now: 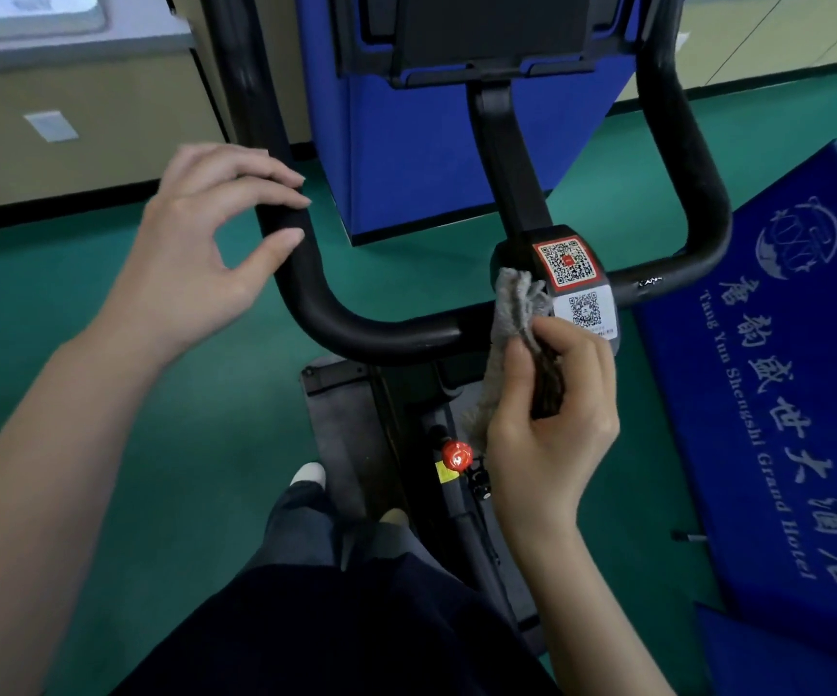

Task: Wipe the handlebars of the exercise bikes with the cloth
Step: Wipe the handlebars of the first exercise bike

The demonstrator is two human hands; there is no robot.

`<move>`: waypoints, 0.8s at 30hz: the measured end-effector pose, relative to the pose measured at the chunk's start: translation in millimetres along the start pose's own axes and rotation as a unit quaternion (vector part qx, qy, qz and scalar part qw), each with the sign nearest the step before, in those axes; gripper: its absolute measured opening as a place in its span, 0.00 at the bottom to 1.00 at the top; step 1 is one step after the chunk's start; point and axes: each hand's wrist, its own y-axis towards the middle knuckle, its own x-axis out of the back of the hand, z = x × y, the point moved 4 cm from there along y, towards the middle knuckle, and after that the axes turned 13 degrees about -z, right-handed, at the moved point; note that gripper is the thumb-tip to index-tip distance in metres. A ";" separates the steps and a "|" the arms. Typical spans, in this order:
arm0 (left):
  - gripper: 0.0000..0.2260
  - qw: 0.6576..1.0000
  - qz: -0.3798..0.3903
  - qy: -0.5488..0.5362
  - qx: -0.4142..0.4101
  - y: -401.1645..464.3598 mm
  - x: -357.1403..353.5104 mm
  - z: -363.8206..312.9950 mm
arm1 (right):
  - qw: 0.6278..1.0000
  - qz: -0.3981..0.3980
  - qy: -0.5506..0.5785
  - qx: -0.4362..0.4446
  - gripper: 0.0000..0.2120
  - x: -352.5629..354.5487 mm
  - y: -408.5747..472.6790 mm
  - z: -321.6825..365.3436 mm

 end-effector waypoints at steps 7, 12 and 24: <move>0.08 1.000 0.002 -0.014 -0.019 4.0 1.6 3.0 | 0.998 -0.055 -0.034 -0.004 0.06 -10.7 -20.7 -4.1; 0.09 0.997 0.017 -0.036 -0.065 10.0 1.0 11.5 | 0.996 -0.077 -0.039 -0.008 0.05 -23.7 -44.3 11.6; 0.11 0.988 0.040 -0.089 -0.123 19.6 -5.2 24.6 | 0.971 -0.199 -0.117 -0.067 0.04 -27.3 -41.8 17.0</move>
